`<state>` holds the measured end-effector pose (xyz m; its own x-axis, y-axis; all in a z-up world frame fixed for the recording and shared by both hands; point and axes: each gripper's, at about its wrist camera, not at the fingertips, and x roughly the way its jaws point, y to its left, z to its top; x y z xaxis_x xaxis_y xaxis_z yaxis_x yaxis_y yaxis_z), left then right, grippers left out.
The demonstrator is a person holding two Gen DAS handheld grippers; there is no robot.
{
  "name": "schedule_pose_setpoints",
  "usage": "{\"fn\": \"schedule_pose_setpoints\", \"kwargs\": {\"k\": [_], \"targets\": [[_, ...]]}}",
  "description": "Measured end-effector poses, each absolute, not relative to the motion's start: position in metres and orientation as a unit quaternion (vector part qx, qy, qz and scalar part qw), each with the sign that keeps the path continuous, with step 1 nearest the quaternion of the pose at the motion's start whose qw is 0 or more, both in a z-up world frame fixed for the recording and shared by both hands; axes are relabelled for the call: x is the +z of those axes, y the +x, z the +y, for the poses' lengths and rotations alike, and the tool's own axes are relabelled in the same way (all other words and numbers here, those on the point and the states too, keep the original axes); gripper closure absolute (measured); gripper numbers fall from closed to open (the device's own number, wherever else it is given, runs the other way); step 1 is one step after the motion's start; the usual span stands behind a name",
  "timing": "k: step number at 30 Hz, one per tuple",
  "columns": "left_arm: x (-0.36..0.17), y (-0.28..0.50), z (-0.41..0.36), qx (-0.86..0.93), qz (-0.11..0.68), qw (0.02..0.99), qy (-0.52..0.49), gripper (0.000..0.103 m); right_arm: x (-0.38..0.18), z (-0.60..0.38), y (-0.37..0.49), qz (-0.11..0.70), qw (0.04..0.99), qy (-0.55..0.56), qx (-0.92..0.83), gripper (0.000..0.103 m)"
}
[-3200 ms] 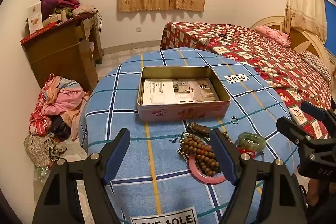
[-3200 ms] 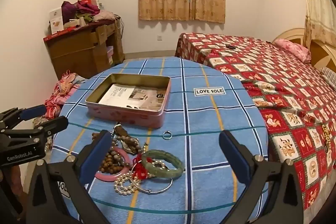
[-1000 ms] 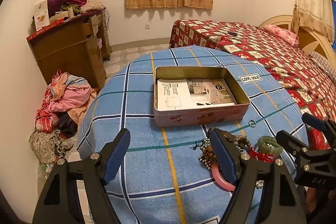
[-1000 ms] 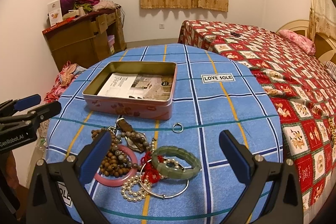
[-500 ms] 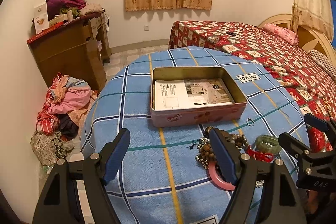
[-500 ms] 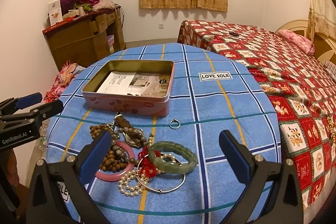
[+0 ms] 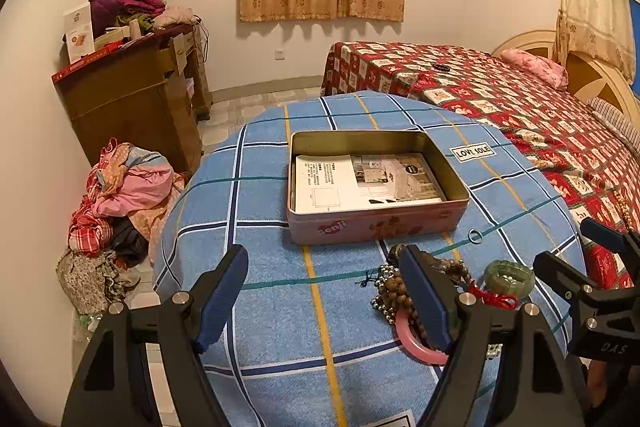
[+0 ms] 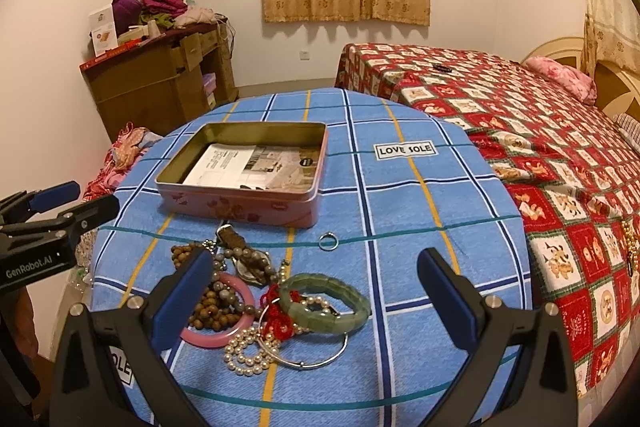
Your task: Organize jewelry
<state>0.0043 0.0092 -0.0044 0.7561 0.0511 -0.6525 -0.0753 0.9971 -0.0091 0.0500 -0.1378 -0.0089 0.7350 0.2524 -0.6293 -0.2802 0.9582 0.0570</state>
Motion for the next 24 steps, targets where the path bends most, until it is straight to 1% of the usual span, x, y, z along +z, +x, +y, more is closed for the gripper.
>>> {"fn": "schedule_pose_setpoints", "kwargs": {"k": [12, 18, 24], "targets": [[-0.011, 0.008, 0.009, 0.020, 0.354, 0.935, -0.017, 0.025, -0.009, -0.139, 0.050, 0.335, 0.931, -0.019, 0.145, 0.000], [-0.032, 0.018, 0.010, 0.008, 0.370, 0.929, -0.022, 0.025, -0.019, -0.144, 0.054, 0.341, 0.930, -0.024, 0.133, 0.000], [-0.048, 0.026, -0.008, -0.021, 0.381, 0.924, -0.008, 0.025, -0.036, -0.150, 0.062, 0.359, 0.925, -0.021, 0.124, 0.000]]}}
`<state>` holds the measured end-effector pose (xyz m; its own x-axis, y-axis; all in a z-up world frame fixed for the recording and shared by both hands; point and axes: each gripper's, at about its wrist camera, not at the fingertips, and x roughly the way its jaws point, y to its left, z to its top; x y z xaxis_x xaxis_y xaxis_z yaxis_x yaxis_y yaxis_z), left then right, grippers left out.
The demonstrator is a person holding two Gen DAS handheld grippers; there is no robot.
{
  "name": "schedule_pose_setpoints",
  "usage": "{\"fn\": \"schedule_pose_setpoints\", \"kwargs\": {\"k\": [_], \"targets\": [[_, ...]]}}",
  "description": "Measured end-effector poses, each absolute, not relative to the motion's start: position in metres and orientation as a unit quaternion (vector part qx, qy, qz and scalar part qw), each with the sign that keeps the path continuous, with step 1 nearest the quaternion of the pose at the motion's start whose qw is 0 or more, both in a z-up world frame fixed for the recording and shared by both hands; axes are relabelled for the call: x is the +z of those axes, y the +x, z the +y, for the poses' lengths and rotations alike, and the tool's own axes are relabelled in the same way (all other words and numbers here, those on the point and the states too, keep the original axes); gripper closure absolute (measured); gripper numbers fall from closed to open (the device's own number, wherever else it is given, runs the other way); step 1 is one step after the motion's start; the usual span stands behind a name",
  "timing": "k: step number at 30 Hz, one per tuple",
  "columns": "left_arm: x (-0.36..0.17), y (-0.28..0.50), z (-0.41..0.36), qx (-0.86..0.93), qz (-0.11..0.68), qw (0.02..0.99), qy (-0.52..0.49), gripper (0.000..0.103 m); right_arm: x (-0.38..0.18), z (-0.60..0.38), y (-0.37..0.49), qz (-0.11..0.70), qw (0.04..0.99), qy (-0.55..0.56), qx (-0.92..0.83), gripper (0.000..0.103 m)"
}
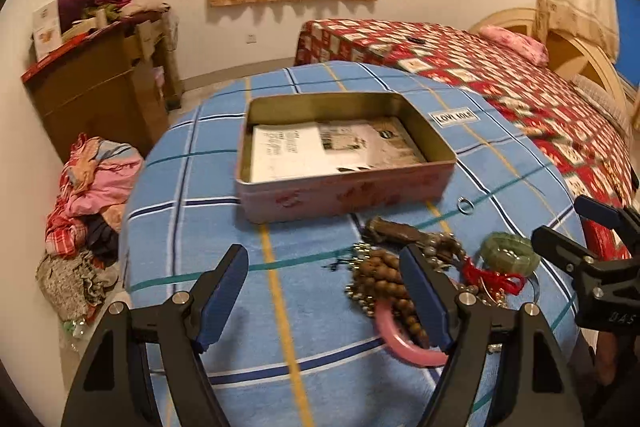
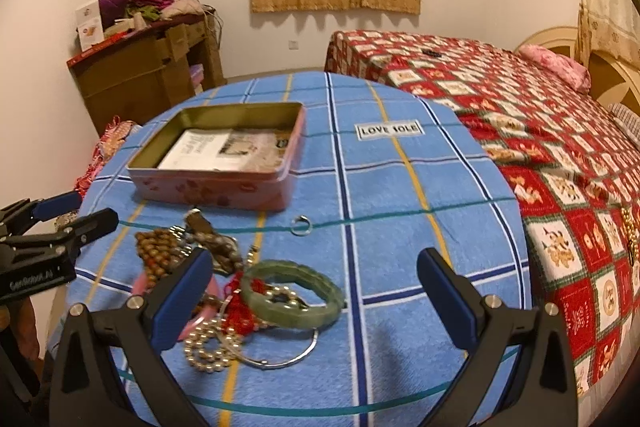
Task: Organize jewelry
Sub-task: 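Grasp the brown wooden bead bracelet with the left tool while the right tool grasps the green jade bangle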
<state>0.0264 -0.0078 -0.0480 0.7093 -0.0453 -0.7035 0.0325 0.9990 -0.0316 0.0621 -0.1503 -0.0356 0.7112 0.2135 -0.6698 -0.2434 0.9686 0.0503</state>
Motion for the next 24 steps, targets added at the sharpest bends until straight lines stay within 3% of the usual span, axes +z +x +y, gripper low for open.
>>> {"fn": "schedule_pose_setpoints", "kwargs": {"k": [5, 6, 8, 15, 19, 22, 24], "targets": [[-0.055, 0.029, -0.023, -0.050, 0.389, 0.920, -0.003, 0.027, -0.044, -0.151, 0.065, 0.370, 0.920, -0.024, 0.128, 0.005], [-0.057, 0.029, -0.025, -0.053, 0.390, 0.919, -0.003, 0.032, -0.045, -0.150, 0.064, 0.372, 0.919, -0.025, 0.128, 0.005], [-0.062, 0.032, -0.029, -0.067, 0.402, 0.913, -0.004, 0.061, -0.047, -0.151, 0.065, 0.375, 0.918, -0.025, 0.129, 0.005], [-0.063, 0.030, -0.032, -0.097, 0.397, 0.912, -0.018, 0.085, -0.049, -0.153, 0.067, 0.376, 0.918, -0.023, 0.126, 0.005], [-0.060, 0.028, -0.028, -0.096, 0.389, 0.916, -0.020, 0.086, -0.053, -0.155, 0.070, 0.383, 0.916, -0.028, 0.116, 0.006], [-0.052, 0.026, -0.024, -0.095, 0.378, 0.921, -0.021, 0.086, -0.056, -0.157, 0.072, 0.391, 0.913, -0.025, 0.118, 0.018], [-0.043, 0.024, -0.023, -0.093, 0.364, 0.926, -0.021, 0.087, -0.056, -0.159, 0.072, 0.392, 0.912, -0.022, 0.121, 0.019]]}}
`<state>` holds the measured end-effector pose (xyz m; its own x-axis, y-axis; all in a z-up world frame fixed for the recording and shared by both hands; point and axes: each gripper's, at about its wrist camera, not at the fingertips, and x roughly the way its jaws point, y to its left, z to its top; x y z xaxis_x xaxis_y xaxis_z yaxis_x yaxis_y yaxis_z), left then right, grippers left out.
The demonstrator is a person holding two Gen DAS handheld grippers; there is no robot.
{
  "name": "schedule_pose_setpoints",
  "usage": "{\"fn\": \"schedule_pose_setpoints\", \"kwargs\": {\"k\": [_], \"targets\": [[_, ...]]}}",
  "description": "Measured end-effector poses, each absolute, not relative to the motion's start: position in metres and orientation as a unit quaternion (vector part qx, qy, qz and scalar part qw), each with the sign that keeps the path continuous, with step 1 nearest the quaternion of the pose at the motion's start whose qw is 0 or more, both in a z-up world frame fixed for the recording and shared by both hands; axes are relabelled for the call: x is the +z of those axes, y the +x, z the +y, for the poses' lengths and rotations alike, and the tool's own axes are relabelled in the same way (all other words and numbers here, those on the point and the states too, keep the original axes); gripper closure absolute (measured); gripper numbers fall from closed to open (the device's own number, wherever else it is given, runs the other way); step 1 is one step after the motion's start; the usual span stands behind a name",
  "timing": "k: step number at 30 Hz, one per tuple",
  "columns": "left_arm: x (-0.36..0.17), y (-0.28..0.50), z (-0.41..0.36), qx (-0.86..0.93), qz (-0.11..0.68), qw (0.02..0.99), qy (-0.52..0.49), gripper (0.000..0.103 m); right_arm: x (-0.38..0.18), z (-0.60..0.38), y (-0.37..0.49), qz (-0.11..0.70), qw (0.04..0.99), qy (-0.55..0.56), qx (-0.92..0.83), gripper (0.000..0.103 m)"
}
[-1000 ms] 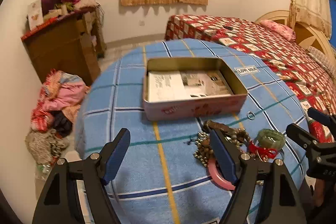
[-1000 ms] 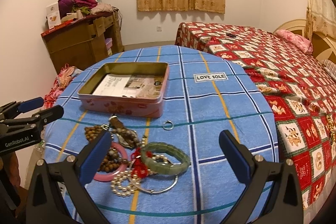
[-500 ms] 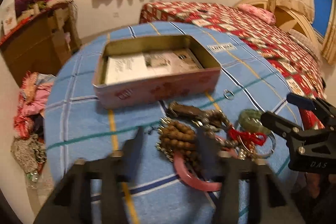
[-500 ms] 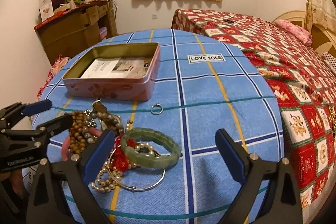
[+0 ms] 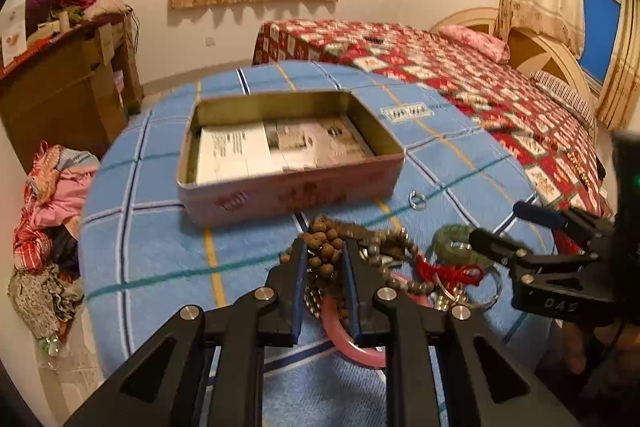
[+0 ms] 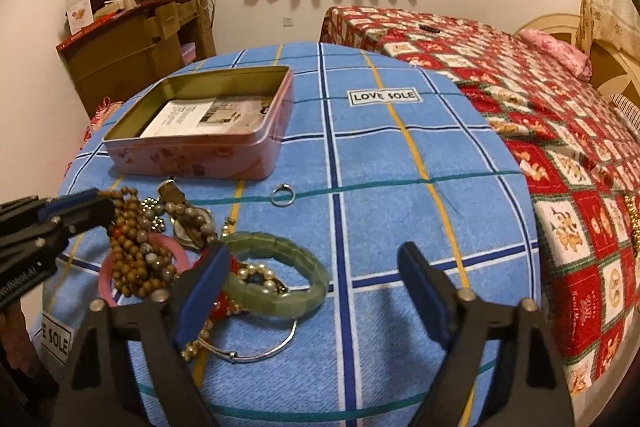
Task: Organize jewelry
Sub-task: 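Grasp the brown wooden bead bracelet with the left tool while the right tool grasps the green jade bangle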
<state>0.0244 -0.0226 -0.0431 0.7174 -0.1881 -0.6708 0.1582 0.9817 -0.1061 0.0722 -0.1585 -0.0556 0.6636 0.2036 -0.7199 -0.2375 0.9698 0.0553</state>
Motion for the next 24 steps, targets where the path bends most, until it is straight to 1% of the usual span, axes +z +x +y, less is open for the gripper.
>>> {"fn": "schedule_pose_setpoints", "kwargs": {"k": [1, 3, 4, 13, 14, 17, 22, 24], "targets": [[-0.039, 0.024, -0.022, -0.095, 0.359, 0.928, -0.021, 0.094, -0.055, -0.159, 0.072, 0.392, 0.911, -0.022, 0.123, 0.021], [-0.031, 0.022, -0.020, -0.096, 0.349, 0.932, -0.025, 0.095, -0.056, -0.159, 0.072, 0.396, 0.909, -0.018, 0.127, 0.029], [-0.028, 0.022, -0.020, -0.099, 0.346, 0.933, -0.024, 0.100, -0.057, -0.160, 0.073, 0.399, 0.908, -0.014, 0.129, 0.033], [-0.045, 0.026, -0.018, -0.106, 0.367, 0.923, -0.034, 0.100, -0.062, -0.158, 0.075, 0.415, 0.898, -0.006, 0.147, 0.034], [-0.043, 0.026, -0.017, -0.107, 0.365, 0.924, -0.035, 0.103, -0.063, -0.159, 0.076, 0.419, 0.895, -0.002, 0.152, 0.037], [-0.032, 0.022, -0.018, -0.111, 0.351, 0.929, -0.034, 0.103, -0.063, -0.163, 0.080, 0.428, 0.889, 0.020, 0.161, 0.046], [-0.029, 0.023, -0.019, -0.114, 0.348, 0.930, -0.029, 0.103, -0.054, -0.167, 0.085, 0.417, 0.895, 0.027, 0.155, 0.046], [-0.032, 0.025, -0.019, -0.114, 0.353, 0.928, -0.030, 0.103, -0.055, -0.165, 0.089, 0.421, 0.893, 0.018, 0.155, 0.050]]}}
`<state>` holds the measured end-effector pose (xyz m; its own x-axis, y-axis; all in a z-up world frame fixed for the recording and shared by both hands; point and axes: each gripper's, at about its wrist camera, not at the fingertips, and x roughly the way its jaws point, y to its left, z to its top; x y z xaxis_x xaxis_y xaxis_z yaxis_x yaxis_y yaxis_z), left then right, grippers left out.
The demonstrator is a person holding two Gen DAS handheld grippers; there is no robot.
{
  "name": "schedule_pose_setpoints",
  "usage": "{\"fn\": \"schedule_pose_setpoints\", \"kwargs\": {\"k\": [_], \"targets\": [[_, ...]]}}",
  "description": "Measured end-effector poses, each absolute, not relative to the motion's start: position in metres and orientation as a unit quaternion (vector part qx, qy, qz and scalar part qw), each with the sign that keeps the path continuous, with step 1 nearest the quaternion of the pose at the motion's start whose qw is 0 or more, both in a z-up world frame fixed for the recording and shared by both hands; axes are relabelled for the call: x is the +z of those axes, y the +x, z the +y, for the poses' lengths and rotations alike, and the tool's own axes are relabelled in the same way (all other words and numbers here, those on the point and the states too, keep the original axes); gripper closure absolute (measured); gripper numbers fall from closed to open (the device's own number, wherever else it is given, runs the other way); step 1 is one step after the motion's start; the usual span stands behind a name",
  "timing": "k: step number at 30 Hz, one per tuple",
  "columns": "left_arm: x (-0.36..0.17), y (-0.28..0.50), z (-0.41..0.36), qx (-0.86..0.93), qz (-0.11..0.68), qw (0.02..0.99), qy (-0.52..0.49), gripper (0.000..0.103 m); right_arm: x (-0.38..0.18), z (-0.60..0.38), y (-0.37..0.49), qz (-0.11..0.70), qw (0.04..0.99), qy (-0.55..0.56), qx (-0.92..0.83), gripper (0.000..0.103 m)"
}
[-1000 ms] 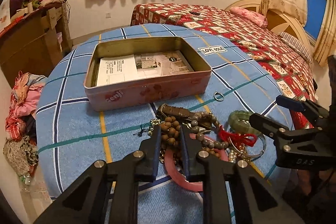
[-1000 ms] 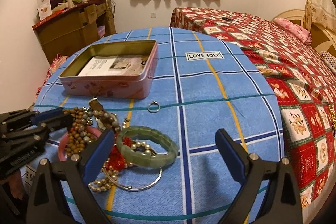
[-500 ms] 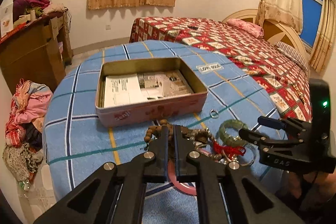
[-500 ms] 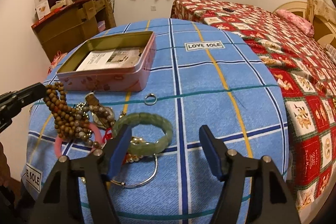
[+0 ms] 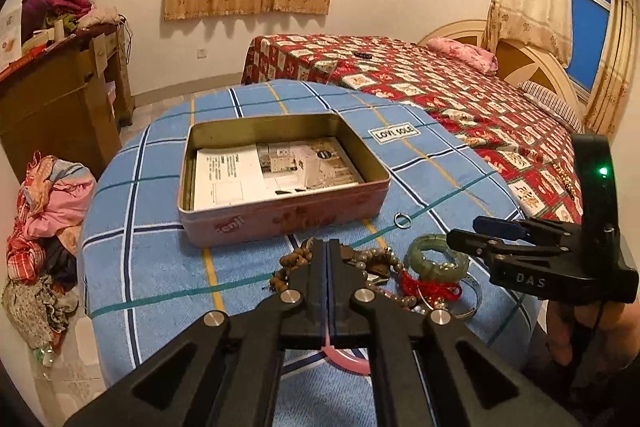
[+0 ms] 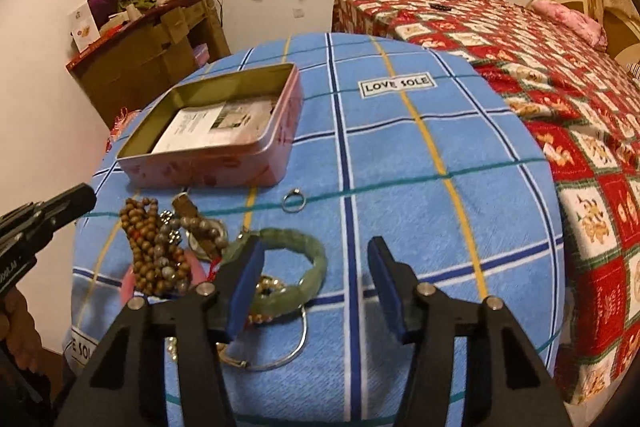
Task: Organize jewelry
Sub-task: 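Grasp the brown wooden bead bracelet with the left tool while the right tool grasps the green jade bangle, then carry the bead bracelet and jade bangle with both tools into the pink tin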
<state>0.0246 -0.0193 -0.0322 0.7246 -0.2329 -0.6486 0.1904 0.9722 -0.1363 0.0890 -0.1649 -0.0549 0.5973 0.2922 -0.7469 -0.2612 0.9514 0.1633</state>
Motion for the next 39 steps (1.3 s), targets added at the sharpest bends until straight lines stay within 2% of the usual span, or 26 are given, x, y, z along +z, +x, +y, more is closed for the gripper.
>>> {"fn": "schedule_pose_setpoints", "kwargs": {"k": [4, 6, 7, 8, 13, 15, 17, 18, 19, 28, 30, 32, 33, 34, 38, 39], "targets": [[-0.034, 0.024, -0.019, -0.115, 0.352, 0.928, -0.031, 0.103, -0.070, -0.156, 0.097, 0.448, 0.880, -0.007, 0.157, 0.064], [-0.033, 0.024, -0.019, -0.116, 0.350, 0.929, -0.030, 0.103, -0.075, -0.155, 0.098, 0.456, 0.874, -0.006, 0.168, 0.075], [-0.033, 0.024, -0.018, -0.115, 0.349, 0.930, -0.031, 0.103, -0.075, -0.154, 0.097, 0.457, 0.872, -0.007, 0.175, 0.087], [-0.034, 0.025, -0.017, -0.111, 0.347, 0.931, -0.032, 0.103, -0.075, -0.153, 0.096, 0.456, 0.872, -0.008, 0.176, 0.092], [-0.041, 0.033, -0.011, -0.070, 0.359, 0.930, -0.028, 0.102, -0.072, -0.155, 0.089, 0.442, 0.880, -0.012, 0.174, 0.092], [-0.045, 0.034, -0.010, -0.070, 0.365, 0.927, -0.039, 0.094, -0.070, -0.155, 0.089, 0.439, 0.881, -0.009, 0.175, 0.092], [-0.047, 0.035, -0.012, -0.074, 0.370, 0.925, -0.050, 0.047, -0.071, -0.154, 0.090, 0.438, 0.881, -0.008, 0.177, 0.092], [-0.047, 0.034, -0.012, -0.068, 0.369, 0.926, -0.048, 0.015, -0.071, -0.154, 0.089, 0.438, 0.881, -0.009, 0.177, 0.092], [-0.046, 0.031, -0.012, -0.059, 0.359, 0.930, -0.049, 0.013, -0.072, -0.153, 0.089, 0.437, 0.882, -0.010, 0.178, 0.092], [-0.067, 0.043, -0.004, -0.053, 0.397, 0.913, -0.077, 0.014, -0.071, -0.151, 0.085, 0.429, 0.884, -0.010, 0.185, 0.092], [-0.070, 0.044, -0.006, -0.054, 0.403, 0.911, -0.072, 0.028, -0.073, -0.150, 0.084, 0.429, 0.884, -0.010, 0.186, 0.092], [-0.072, 0.044, -0.010, -0.073, 0.405, 0.908, -0.075, 0.053, -0.073, -0.149, 0.083, 0.428, 0.884, -0.009, 0.188, 0.092], [-0.072, 0.044, -0.012, -0.083, 0.404, 0.908, -0.075, 0.059, -0.073, -0.149, 0.083, 0.428, 0.884, -0.009, 0.188, 0.092], [-0.070, 0.043, -0.015, -0.092, 0.401, 0.908, -0.071, 0.070, -0.072, -0.149, 0.083, 0.427, 0.884, -0.008, 0.188, 0.092], [-0.063, 0.036, -0.019, -0.109, 0.389, 0.913, -0.060, 0.087, -0.067, -0.148, 0.079, 0.415, 0.889, -0.011, 0.193, 0.092], [-0.061, 0.036, -0.019, -0.113, 0.387, 0.913, -0.061, 0.103, -0.066, -0.148, 0.078, 0.412, 0.890, -0.011, 0.194, 0.092]]}}
